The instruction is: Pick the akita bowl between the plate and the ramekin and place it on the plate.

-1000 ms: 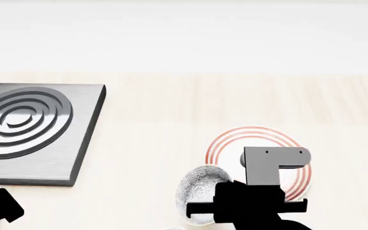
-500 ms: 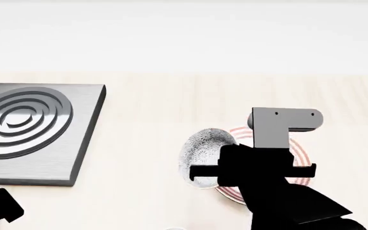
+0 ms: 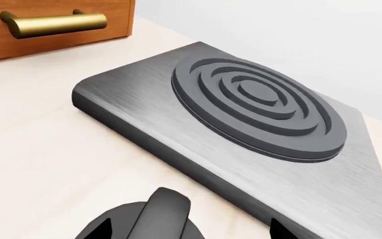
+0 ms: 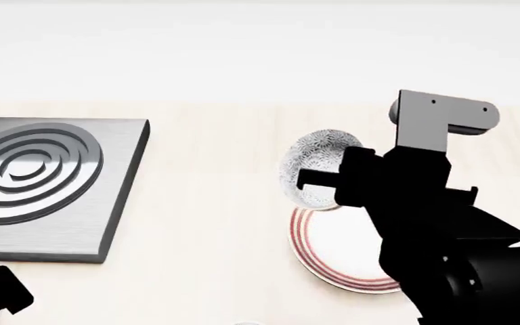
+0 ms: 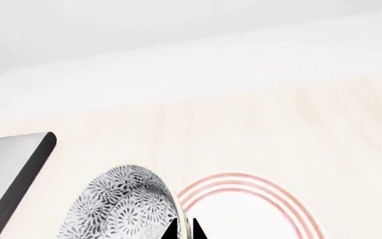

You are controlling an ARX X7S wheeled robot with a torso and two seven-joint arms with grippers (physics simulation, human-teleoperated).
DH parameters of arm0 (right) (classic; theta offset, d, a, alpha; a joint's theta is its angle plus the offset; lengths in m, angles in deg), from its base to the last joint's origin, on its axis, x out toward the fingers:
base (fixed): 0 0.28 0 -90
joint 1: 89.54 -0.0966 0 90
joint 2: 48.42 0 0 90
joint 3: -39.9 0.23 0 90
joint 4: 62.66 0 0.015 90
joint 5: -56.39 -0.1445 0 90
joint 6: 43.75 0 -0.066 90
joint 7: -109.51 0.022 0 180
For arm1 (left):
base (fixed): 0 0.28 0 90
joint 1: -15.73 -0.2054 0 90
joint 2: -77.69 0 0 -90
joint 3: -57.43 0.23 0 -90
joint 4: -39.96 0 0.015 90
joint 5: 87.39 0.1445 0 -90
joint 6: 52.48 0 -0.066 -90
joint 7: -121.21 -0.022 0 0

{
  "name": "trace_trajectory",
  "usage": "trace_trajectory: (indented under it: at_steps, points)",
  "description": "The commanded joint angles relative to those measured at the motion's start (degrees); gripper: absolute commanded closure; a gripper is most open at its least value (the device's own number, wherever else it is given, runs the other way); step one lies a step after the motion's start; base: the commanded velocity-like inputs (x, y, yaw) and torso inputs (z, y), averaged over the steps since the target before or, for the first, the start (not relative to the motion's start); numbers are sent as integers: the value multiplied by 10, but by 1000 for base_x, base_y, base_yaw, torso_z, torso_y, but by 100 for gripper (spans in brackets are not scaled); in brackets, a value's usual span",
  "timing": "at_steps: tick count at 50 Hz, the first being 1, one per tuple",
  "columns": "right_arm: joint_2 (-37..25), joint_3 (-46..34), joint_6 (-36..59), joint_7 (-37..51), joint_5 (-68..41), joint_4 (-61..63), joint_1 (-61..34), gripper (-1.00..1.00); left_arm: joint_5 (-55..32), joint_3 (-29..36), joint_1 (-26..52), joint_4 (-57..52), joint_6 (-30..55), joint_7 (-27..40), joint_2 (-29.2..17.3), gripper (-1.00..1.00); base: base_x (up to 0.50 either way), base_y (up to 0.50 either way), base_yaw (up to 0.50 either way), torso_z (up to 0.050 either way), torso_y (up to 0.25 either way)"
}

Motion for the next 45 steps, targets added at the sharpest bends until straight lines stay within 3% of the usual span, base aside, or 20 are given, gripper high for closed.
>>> trace_trajectory:
  at_steps: [1,30,45]
  points:
    - [3,18,-27,-11,6,-78,-42,100,0,2,1,2,-2,0,-1,-100,0,0,0,0,0]
    - [24,51,-204,-55,45,-405,-131,100,-4,5,3,5,-4,2,-2,-100,0,0,0,0,0]
    - [44,52,-331,-92,75,-634,-206,100,-5,7,1,4,-5,3,-3,-100,0,0,0,0,1]
